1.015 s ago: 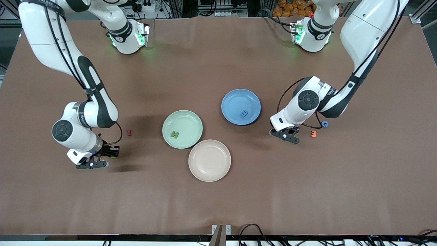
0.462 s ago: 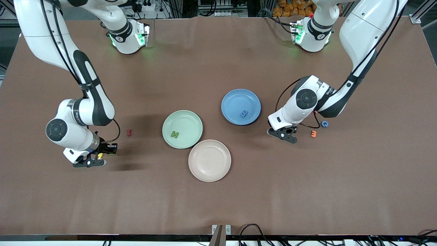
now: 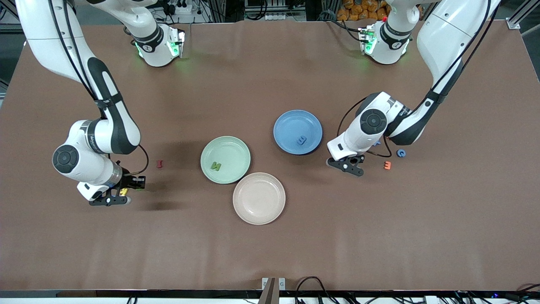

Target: Sort letters by color into matching plates

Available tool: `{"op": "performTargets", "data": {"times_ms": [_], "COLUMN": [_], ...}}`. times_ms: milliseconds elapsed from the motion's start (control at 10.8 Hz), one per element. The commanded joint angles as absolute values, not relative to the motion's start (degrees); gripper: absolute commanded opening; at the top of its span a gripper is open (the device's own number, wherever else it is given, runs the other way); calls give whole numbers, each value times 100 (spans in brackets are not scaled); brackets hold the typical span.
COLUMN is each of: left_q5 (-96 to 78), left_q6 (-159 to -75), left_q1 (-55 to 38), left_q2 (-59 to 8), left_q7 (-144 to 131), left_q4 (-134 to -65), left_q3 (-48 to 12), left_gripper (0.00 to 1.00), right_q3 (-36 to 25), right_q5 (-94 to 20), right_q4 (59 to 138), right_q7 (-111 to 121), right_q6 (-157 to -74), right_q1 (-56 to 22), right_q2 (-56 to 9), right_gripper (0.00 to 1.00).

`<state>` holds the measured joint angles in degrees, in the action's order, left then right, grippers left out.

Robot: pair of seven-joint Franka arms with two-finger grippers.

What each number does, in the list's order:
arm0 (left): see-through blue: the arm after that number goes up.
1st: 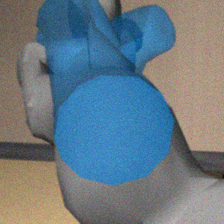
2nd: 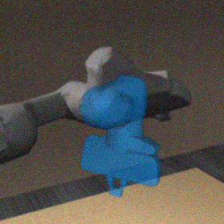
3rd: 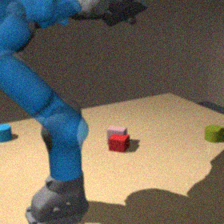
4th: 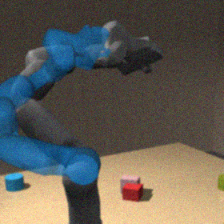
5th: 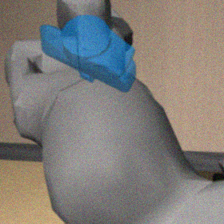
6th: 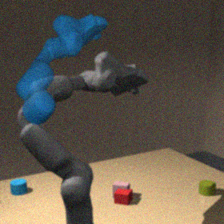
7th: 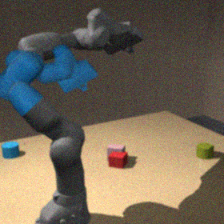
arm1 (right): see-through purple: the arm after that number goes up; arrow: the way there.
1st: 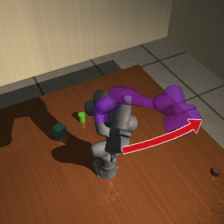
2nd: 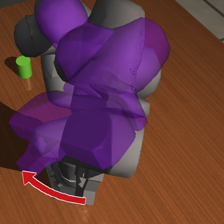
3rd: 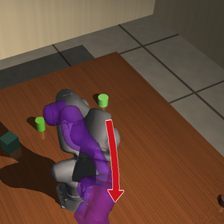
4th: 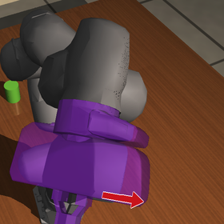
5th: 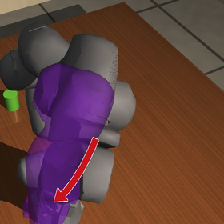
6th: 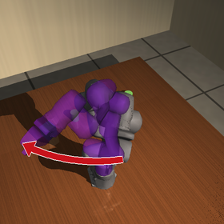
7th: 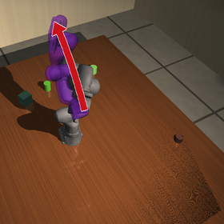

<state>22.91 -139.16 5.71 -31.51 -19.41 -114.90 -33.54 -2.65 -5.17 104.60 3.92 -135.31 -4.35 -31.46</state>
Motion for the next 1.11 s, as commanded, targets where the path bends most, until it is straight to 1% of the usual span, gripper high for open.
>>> {"op": "performTargets", "data": {"times_ms": [0,1015], "left_q5": [2382,2373], "left_q6": [-13623,-13535], "left_q1": [501,-35], "left_q2": [-2980,-3120], "left_q7": [-2407,-3410], "left_q4": [-11461,-11294], "left_q3": [-3515,-3577], "left_gripper": [0,0], "right_q3": [-202,-193], "right_q5": [-650,-659], "right_q4": [10521,10521], "right_q7": [142,-1018], "right_q6": [-13447,-13447], "right_q1": [-553,-1326], "right_q2": [-2997,-3006], "right_gripper": [28,28]}}
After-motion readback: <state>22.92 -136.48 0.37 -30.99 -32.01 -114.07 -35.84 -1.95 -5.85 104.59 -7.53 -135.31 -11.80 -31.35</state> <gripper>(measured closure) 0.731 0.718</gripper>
